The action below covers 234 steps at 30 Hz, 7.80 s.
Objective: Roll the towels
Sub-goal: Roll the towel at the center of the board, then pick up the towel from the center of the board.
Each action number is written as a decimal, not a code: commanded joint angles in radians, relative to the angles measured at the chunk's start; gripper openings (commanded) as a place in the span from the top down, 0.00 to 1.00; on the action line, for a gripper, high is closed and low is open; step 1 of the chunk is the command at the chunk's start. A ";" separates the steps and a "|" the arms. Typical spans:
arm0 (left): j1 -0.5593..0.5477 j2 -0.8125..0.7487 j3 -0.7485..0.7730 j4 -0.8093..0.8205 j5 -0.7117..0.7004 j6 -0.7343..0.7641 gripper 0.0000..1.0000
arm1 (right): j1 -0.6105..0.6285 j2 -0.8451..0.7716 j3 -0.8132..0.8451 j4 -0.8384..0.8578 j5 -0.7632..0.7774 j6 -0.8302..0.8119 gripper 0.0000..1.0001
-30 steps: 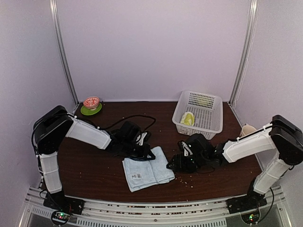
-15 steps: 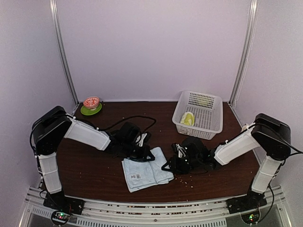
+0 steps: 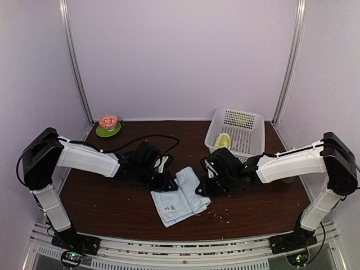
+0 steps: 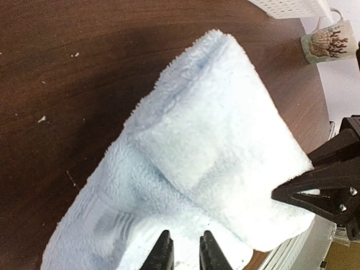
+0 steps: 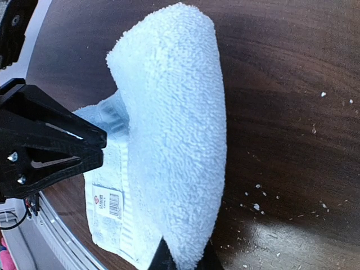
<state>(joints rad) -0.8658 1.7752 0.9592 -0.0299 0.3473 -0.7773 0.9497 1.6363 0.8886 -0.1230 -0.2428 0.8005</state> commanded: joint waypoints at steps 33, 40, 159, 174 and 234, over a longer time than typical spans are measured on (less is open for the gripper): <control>-0.002 -0.045 -0.174 0.053 -0.070 -0.019 0.97 | 0.283 0.294 0.517 -0.547 0.486 -0.098 1.00; -0.002 -0.053 -0.184 0.064 -0.063 -0.023 0.98 | 0.279 0.262 0.463 -0.437 0.405 -0.108 0.95; 0.068 -0.252 -0.263 0.075 -0.114 -0.049 1.00 | 0.285 0.419 0.524 -0.202 0.013 -0.142 0.62; 0.085 -0.161 -0.385 0.179 -0.095 -0.113 1.00 | 0.284 0.200 0.439 -0.251 0.016 -0.154 0.60; 0.082 -0.277 -0.575 0.242 -0.161 -0.094 1.00 | 0.111 0.212 0.324 -0.108 -0.305 -0.101 0.35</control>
<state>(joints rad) -0.7872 1.4567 0.4381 0.2756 0.2470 -0.8703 1.0912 1.7859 1.2537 -0.3599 -0.4145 0.6411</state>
